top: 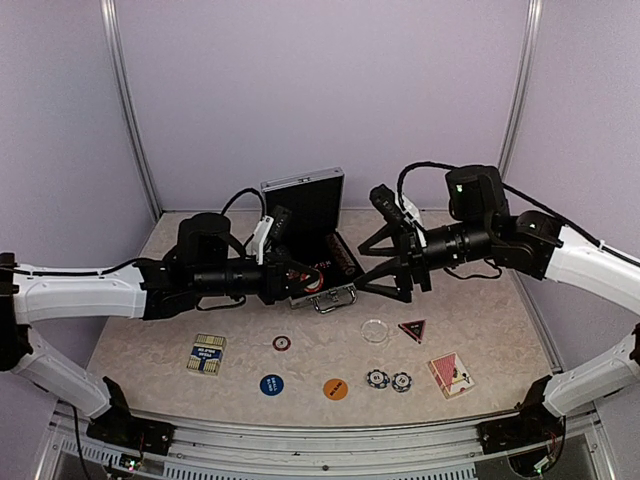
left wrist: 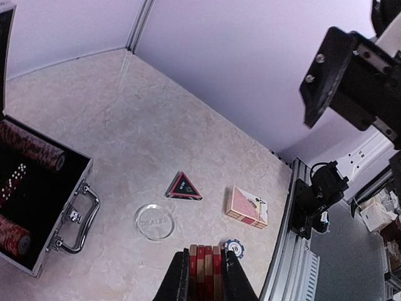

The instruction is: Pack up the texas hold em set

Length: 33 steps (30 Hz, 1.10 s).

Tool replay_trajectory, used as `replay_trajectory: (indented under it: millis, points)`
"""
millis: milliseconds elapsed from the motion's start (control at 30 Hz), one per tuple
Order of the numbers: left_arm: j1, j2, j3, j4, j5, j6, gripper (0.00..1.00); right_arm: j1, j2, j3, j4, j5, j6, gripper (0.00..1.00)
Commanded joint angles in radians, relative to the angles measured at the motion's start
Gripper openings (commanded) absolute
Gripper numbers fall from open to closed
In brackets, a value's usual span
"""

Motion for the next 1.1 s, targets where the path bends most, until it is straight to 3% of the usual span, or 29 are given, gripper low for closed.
replay_trajectory:
  millis: [0,300,833,1067]
  points:
    - [-0.022,-0.085,-0.032,0.091,0.055,0.1,0.0,-0.01,0.049,-0.002,-0.037,-0.19,-0.031,0.85]
    - [-0.045,-0.144,-0.085,0.168,0.136,0.106,0.0,-0.005,0.166,0.086,-0.015,-0.31,-0.027,0.8]
    - [-0.068,-0.106,-0.082,0.265,0.196,0.063,0.0,0.03,0.232,0.112,0.073,-0.32,0.012,0.7]
    - [-0.069,-0.11,-0.086,0.282,0.216,0.055,0.0,0.03,0.242,0.115,0.078,-0.331,0.015,0.52]
